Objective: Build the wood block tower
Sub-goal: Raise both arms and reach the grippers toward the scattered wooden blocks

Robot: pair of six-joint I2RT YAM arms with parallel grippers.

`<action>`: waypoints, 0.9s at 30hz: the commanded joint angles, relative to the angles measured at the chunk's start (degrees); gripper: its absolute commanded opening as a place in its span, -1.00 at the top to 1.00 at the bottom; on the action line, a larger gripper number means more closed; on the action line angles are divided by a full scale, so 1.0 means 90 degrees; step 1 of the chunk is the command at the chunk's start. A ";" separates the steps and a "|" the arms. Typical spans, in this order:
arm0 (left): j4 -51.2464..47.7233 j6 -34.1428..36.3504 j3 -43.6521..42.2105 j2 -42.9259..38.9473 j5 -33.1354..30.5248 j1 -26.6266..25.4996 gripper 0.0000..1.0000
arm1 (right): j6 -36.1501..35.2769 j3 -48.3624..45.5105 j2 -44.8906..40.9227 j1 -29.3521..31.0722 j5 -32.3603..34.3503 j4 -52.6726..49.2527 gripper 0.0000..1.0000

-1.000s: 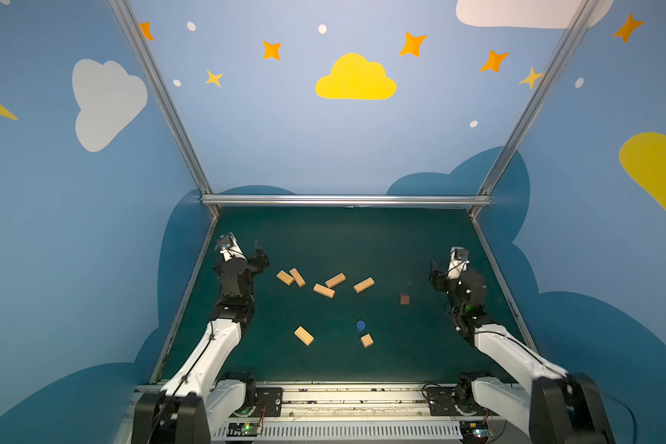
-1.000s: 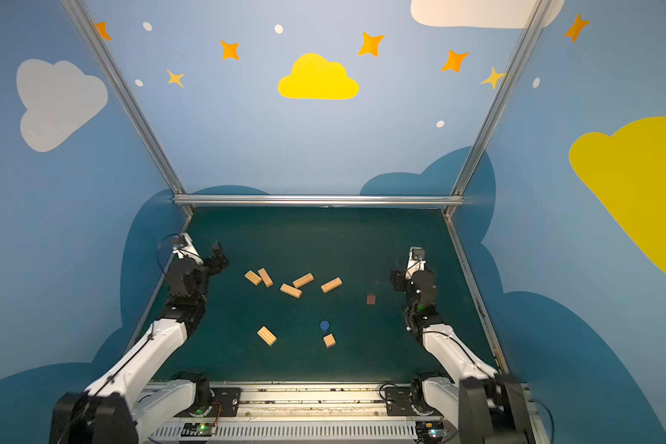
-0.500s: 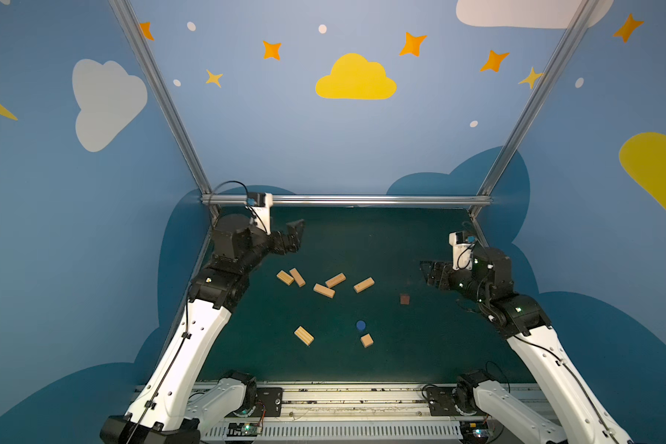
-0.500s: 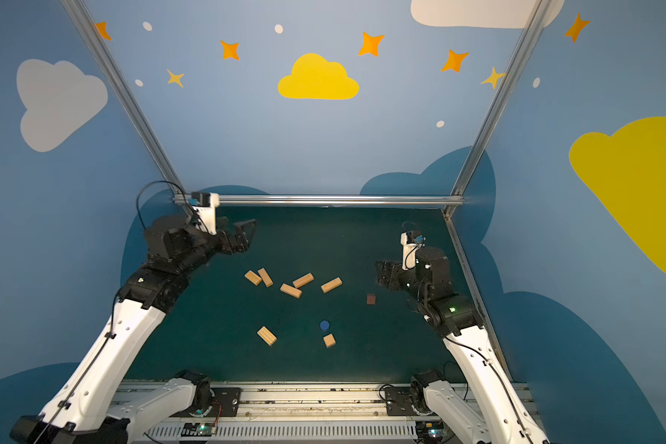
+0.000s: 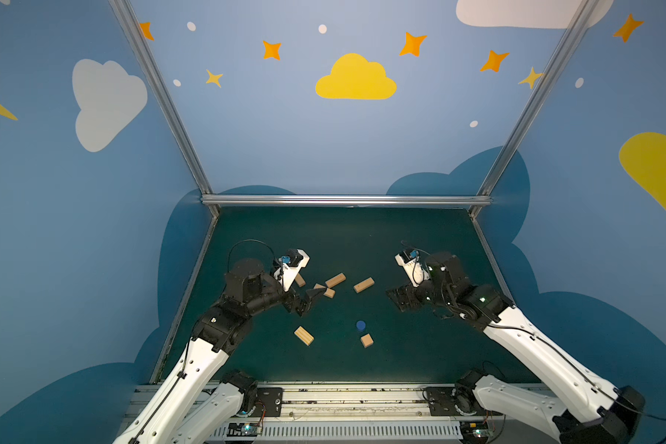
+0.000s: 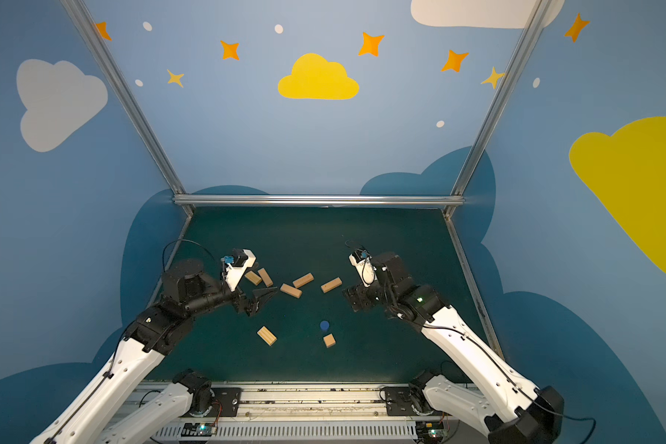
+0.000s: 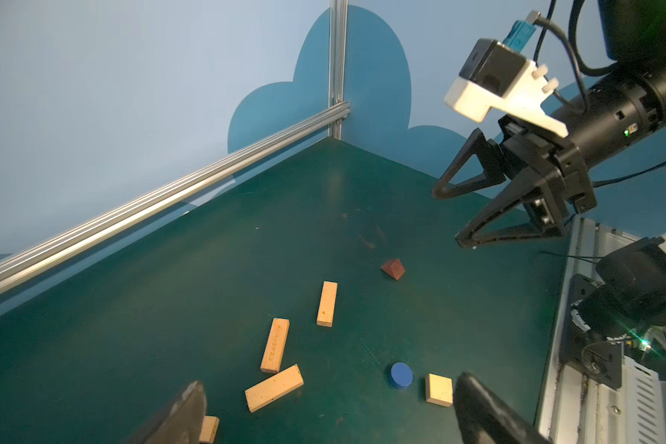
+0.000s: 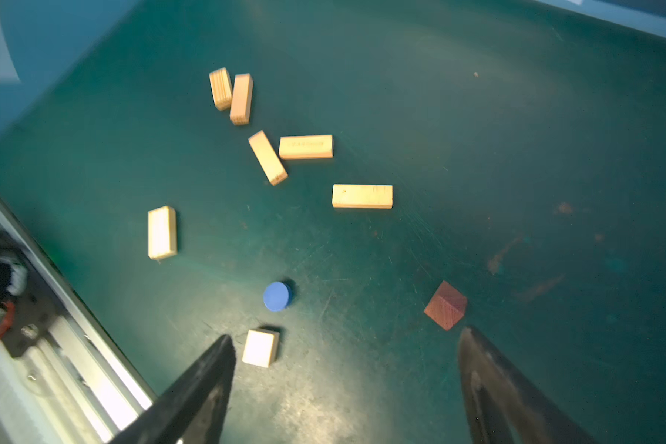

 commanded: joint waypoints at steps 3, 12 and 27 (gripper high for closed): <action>-0.0015 0.0179 0.0108 0.0099 -0.0105 0.0003 -0.99 | -0.0826 0.0474 0.0653 0.0365 0.0456 0.0287 -0.73; 0.0105 0.0478 -0.0170 -0.0018 0.0187 0.0003 -0.99 | -0.0225 0.0682 0.1712 0.0453 0.0493 0.0828 -0.75; -0.0110 0.0980 -0.0380 0.0148 0.1106 0.0005 -0.99 | 0.0444 0.2201 0.4266 0.0145 0.0350 0.0323 -0.75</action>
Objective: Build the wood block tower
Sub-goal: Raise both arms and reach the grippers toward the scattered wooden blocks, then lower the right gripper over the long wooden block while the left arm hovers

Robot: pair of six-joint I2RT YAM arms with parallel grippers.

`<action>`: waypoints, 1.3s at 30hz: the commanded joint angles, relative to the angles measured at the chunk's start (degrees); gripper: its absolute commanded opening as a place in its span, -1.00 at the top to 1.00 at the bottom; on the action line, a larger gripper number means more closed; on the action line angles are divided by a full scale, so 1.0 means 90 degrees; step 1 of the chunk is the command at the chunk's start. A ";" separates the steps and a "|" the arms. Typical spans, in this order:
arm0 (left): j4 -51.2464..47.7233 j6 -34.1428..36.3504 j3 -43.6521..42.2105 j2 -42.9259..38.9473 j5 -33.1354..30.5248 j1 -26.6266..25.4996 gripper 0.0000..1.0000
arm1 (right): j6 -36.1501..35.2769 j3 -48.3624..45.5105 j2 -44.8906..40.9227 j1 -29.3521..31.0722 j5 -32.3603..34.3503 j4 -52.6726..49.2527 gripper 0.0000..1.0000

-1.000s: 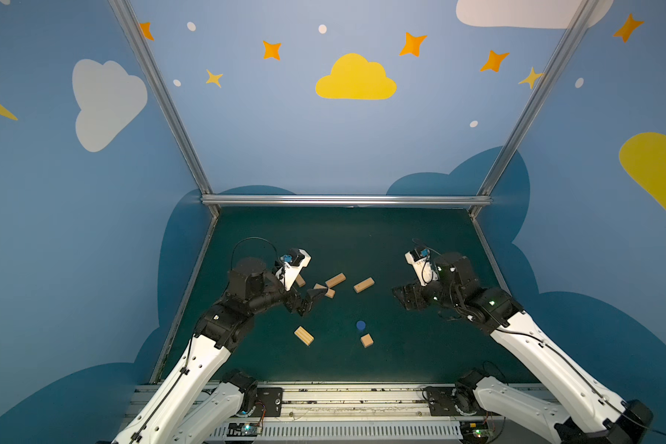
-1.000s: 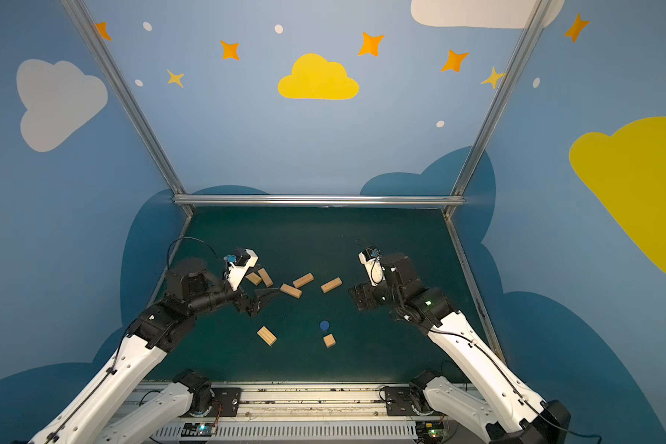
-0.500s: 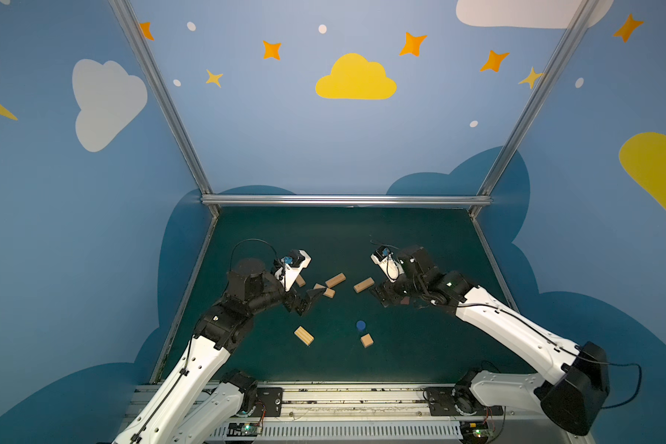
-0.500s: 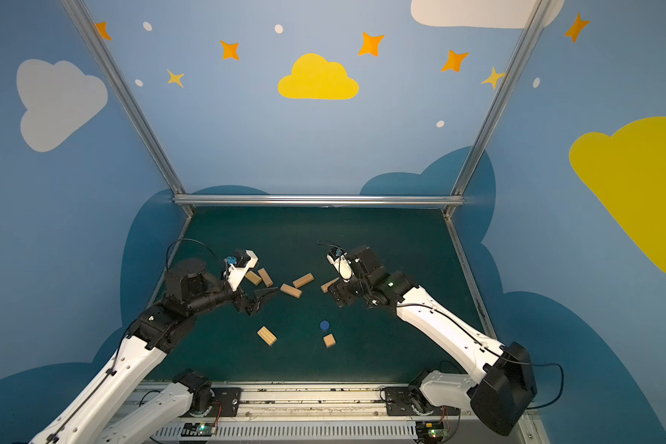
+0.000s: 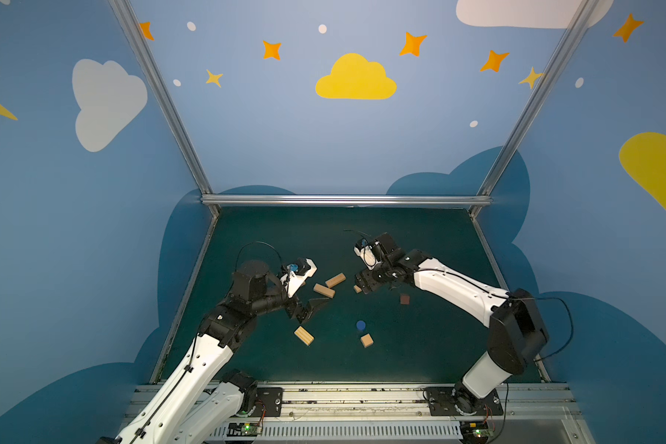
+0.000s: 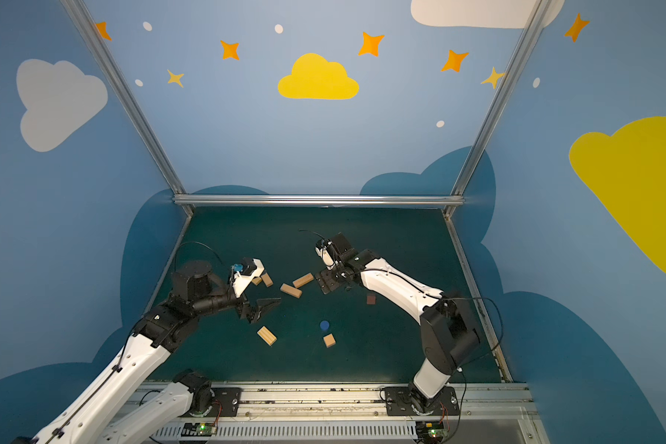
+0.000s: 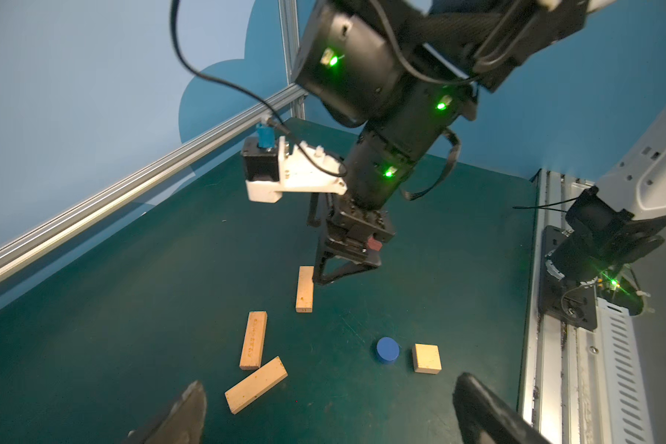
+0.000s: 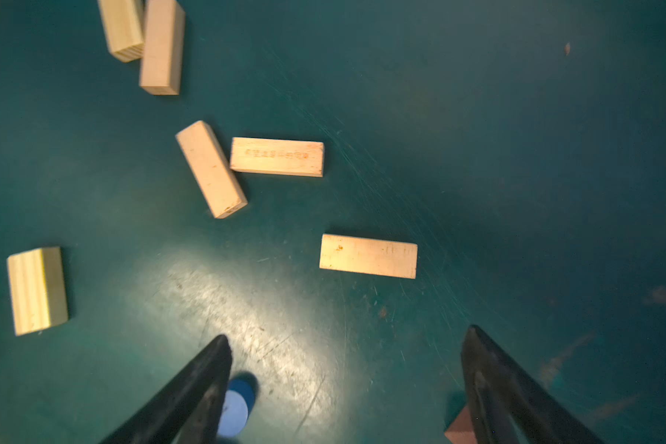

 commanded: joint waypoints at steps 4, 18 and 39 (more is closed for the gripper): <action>-0.0121 0.0360 -0.0183 -0.0049 0.0295 -0.0003 -0.99 | 0.1419 0.0735 0.0788 -0.0170 0.0315 -0.0369 -0.75; -0.0036 0.0414 -0.0235 -0.0297 -0.0104 -0.0008 -0.99 | 0.6642 0.1793 0.1751 0.0946 0.2238 -0.1285 -0.11; 0.0051 0.0356 -0.0277 -0.0480 -0.0269 -0.0005 -0.99 | 0.7829 0.1871 0.2034 0.1598 0.3254 -0.1398 -0.21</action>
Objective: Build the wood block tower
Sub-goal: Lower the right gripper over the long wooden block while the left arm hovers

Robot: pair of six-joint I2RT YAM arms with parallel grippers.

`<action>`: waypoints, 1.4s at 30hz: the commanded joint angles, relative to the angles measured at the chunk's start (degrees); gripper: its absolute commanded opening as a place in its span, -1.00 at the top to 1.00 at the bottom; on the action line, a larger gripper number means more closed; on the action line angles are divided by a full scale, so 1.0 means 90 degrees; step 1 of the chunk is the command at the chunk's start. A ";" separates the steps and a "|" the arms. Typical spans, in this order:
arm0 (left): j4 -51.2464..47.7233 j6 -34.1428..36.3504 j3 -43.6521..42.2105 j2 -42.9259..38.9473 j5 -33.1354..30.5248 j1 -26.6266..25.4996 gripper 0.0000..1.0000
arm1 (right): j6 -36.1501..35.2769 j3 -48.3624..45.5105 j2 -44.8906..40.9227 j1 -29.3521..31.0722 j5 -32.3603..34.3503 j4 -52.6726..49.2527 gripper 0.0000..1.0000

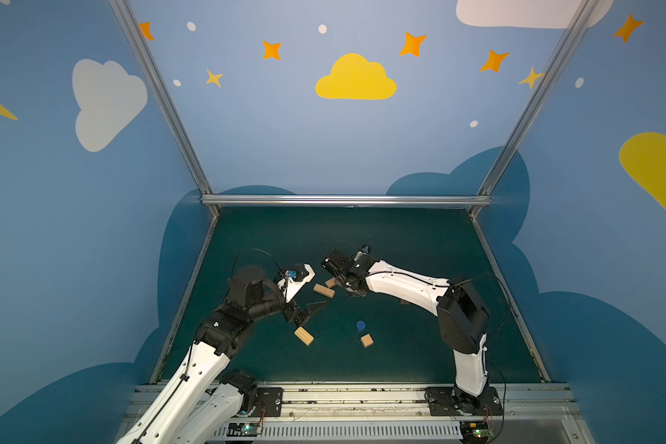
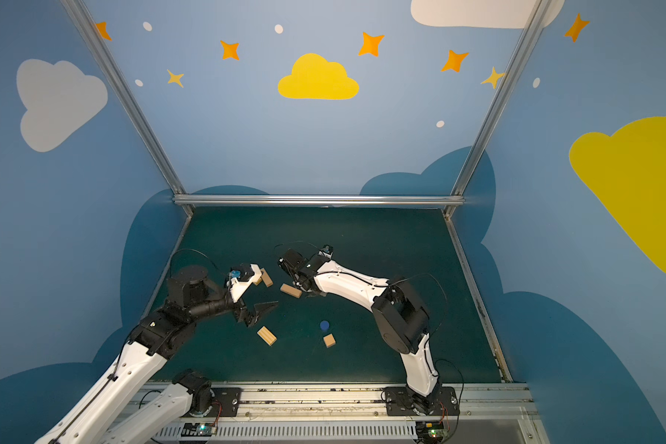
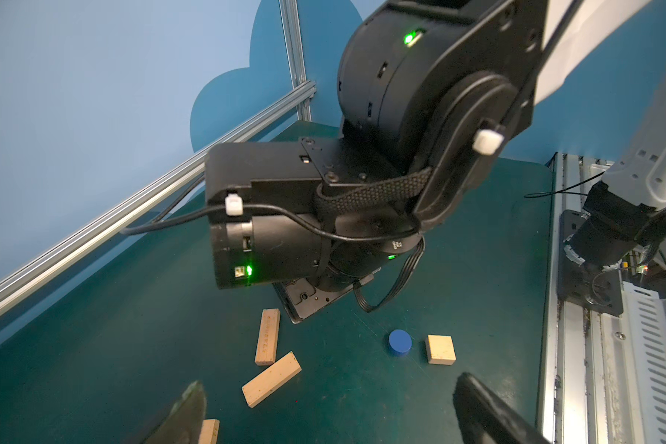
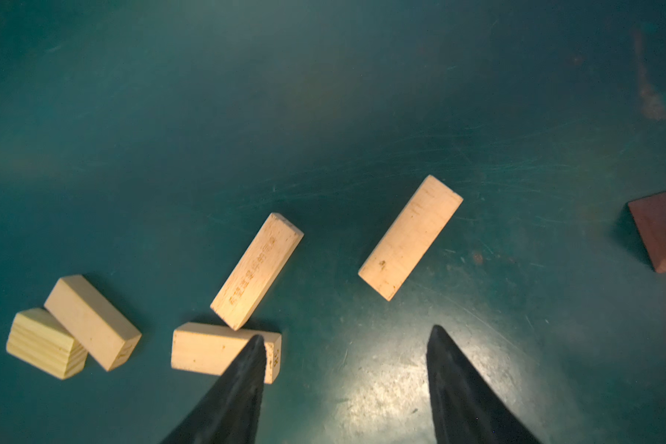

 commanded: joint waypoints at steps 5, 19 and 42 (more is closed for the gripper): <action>0.0088 0.0039 -0.0082 -0.0073 0.0005 -0.0006 -0.99 | 0.0271 0.0091 0.0248 -0.0042 0.0157 -0.0177 -0.19; -0.0055 0.0077 -0.0082 0.0126 -0.0255 -0.0004 -0.99 | 0.0350 0.0188 0.0404 -0.0197 -0.0019 -0.0191 0.17; -0.0098 0.0118 -0.0120 0.0273 -0.0320 -0.0029 -0.99 | 0.0439 0.0162 0.0792 -0.0490 -0.0467 -0.0089 0.04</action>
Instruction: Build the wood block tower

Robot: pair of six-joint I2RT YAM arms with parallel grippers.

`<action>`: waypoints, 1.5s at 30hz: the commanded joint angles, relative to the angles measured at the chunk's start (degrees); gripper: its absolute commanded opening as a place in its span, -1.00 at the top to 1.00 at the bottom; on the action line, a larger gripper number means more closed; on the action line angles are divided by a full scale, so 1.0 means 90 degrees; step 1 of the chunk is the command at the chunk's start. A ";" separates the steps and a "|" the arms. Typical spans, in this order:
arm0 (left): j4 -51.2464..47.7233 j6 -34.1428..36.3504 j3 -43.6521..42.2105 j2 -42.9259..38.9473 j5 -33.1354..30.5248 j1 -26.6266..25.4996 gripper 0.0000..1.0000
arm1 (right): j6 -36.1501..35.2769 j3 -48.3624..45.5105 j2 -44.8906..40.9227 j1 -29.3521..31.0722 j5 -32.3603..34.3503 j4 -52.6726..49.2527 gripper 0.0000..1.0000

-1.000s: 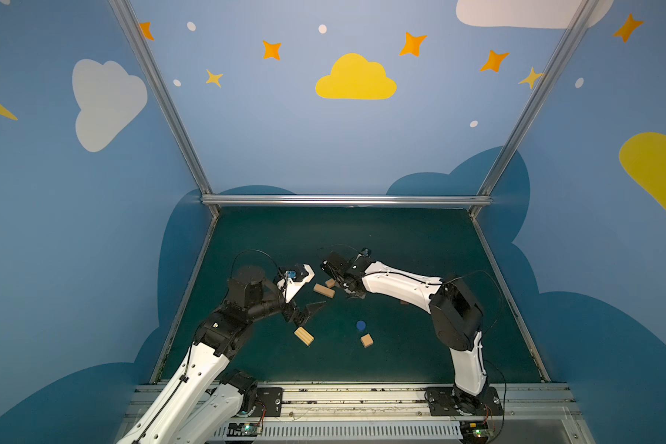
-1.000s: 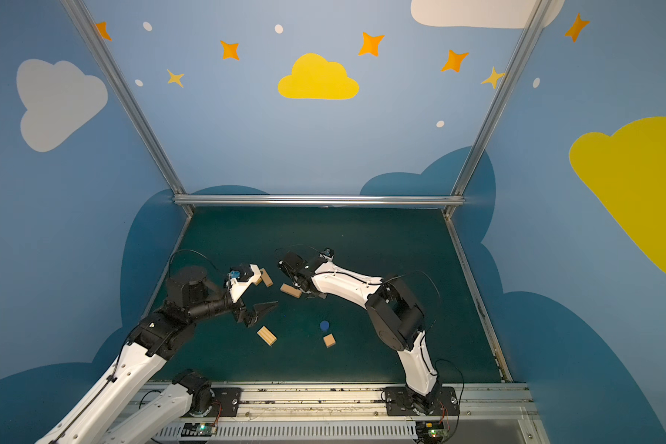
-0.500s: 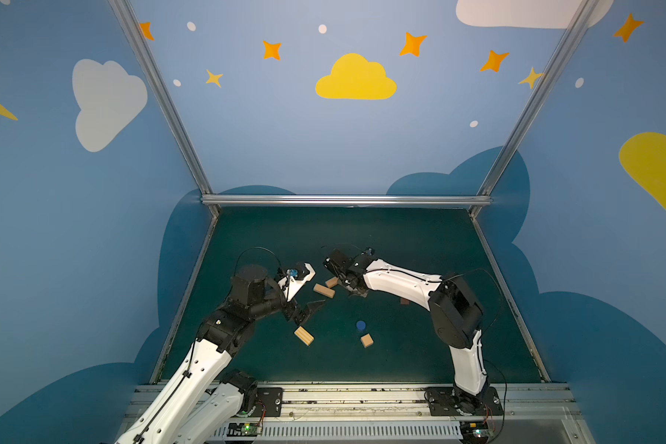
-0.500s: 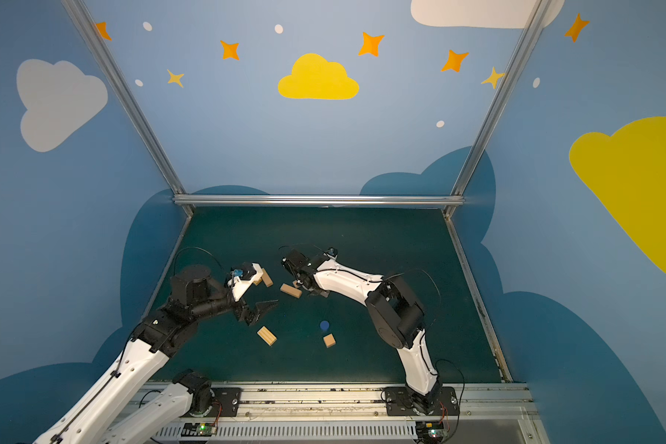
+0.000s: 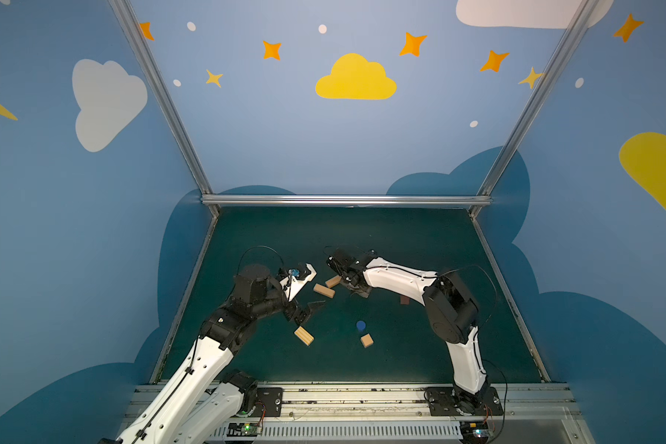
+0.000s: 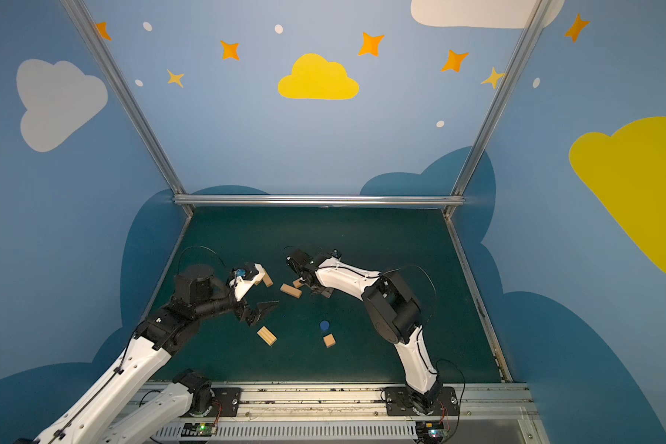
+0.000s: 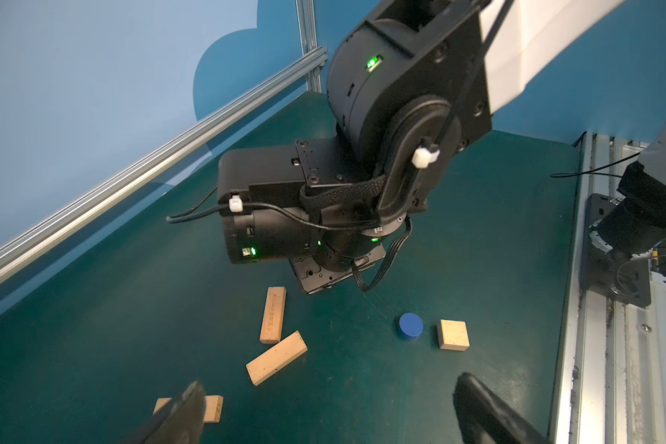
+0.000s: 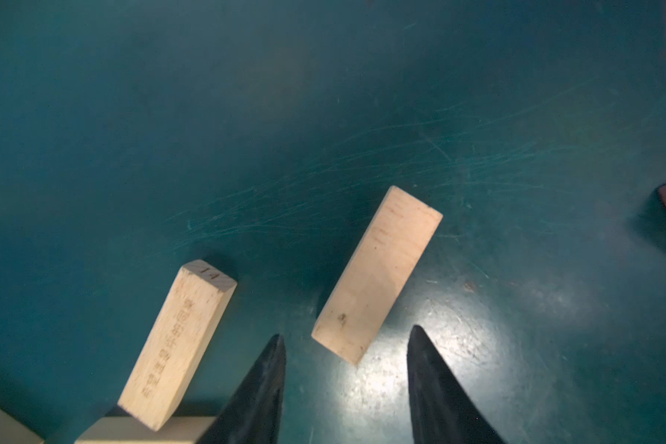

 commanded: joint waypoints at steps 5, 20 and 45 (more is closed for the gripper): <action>-0.0005 0.0097 -0.0074 -0.0003 -0.0032 -0.0029 -0.99 | -0.0027 0.0154 0.0255 -0.0127 -0.0145 0.0006 0.01; -0.0015 0.0148 -0.0088 -0.0036 -0.0110 -0.0032 -0.99 | -0.0116 0.0145 0.0370 -0.0210 -0.0313 0.0137 0.19; -0.0027 0.0233 -0.0118 -0.0025 -0.0252 -0.0037 -0.99 | -0.0327 0.0018 0.0332 -0.0348 -0.0398 0.0176 0.30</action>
